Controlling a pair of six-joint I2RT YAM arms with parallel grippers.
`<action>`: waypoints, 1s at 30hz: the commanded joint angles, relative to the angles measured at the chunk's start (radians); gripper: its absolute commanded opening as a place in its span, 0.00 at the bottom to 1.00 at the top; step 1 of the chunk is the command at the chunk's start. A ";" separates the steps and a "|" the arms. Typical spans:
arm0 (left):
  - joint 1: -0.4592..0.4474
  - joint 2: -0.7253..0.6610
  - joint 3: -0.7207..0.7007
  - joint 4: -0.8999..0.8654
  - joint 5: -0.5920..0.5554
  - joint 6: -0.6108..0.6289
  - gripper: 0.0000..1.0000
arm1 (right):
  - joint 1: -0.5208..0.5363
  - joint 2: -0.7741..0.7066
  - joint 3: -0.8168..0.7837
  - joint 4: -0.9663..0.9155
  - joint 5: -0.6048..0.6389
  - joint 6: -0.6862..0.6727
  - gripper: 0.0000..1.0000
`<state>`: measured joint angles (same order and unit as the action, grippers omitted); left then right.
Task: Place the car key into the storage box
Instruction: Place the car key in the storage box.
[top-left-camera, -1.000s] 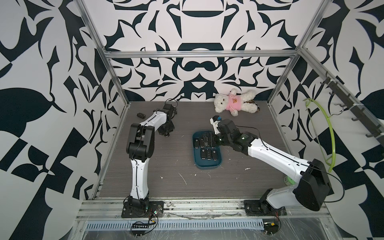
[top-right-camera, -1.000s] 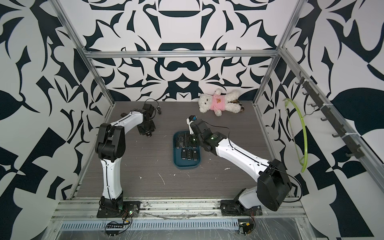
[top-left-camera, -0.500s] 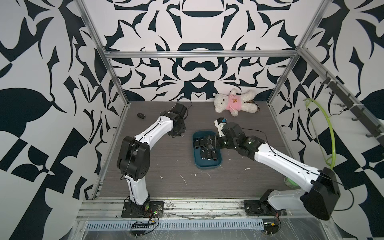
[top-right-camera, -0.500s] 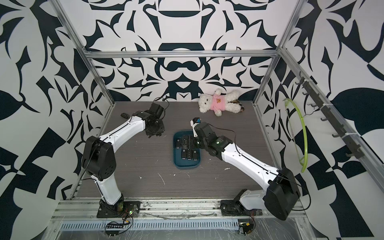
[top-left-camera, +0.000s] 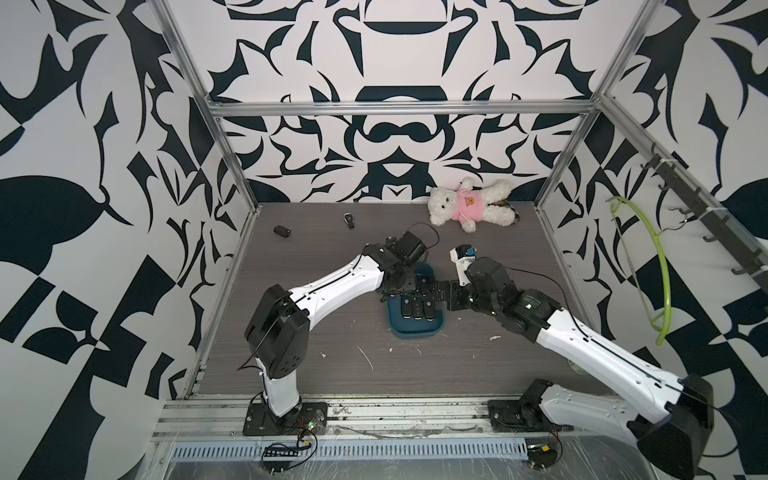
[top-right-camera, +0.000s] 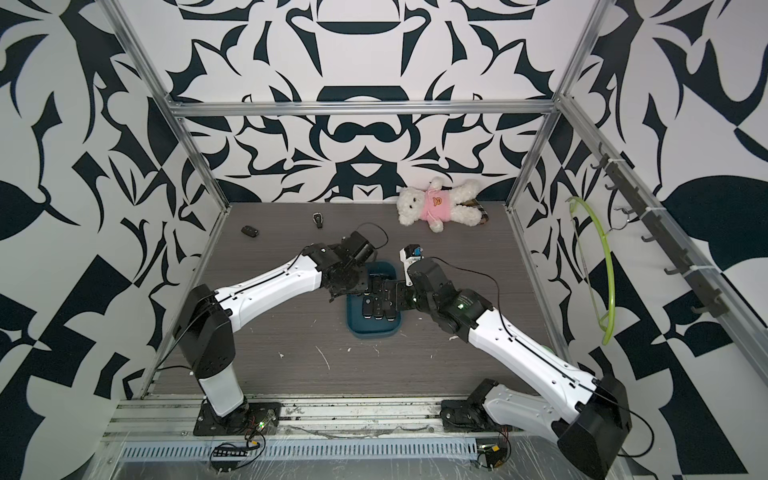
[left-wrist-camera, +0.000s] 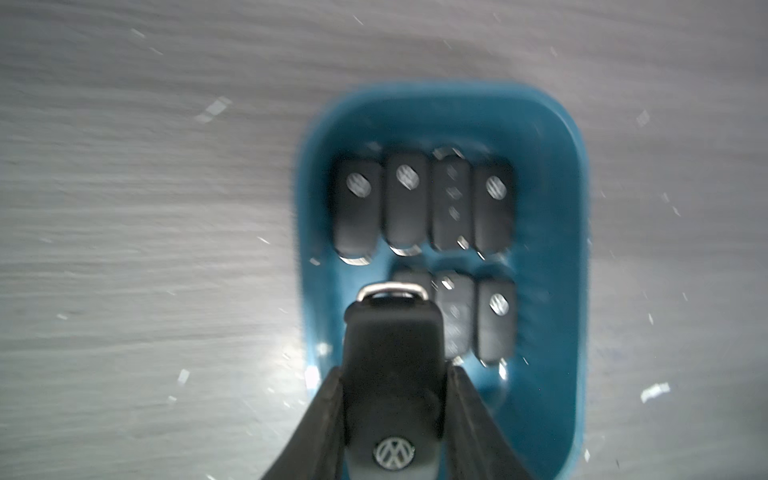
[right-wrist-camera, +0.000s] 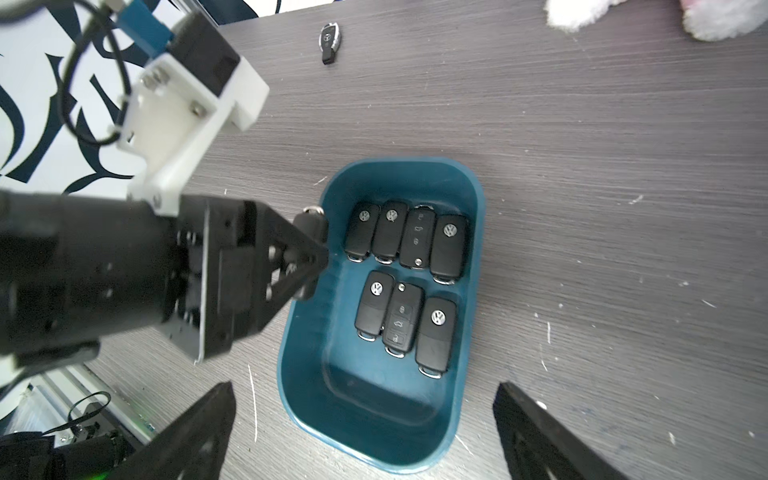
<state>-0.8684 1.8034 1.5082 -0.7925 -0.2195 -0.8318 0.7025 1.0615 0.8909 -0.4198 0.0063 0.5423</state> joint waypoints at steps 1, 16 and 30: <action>-0.028 0.044 -0.015 -0.032 -0.003 -0.048 0.31 | 0.002 -0.044 -0.019 -0.028 0.029 0.011 1.00; -0.058 0.150 -0.036 -0.077 -0.029 -0.102 0.33 | 0.002 -0.113 -0.065 -0.043 0.050 0.018 1.00; -0.038 0.228 0.028 -0.105 -0.079 -0.098 0.33 | 0.002 -0.086 -0.063 -0.022 0.038 0.024 1.00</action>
<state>-0.9203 2.0163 1.4986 -0.8623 -0.2714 -0.9272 0.7025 0.9722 0.8257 -0.4622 0.0376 0.5545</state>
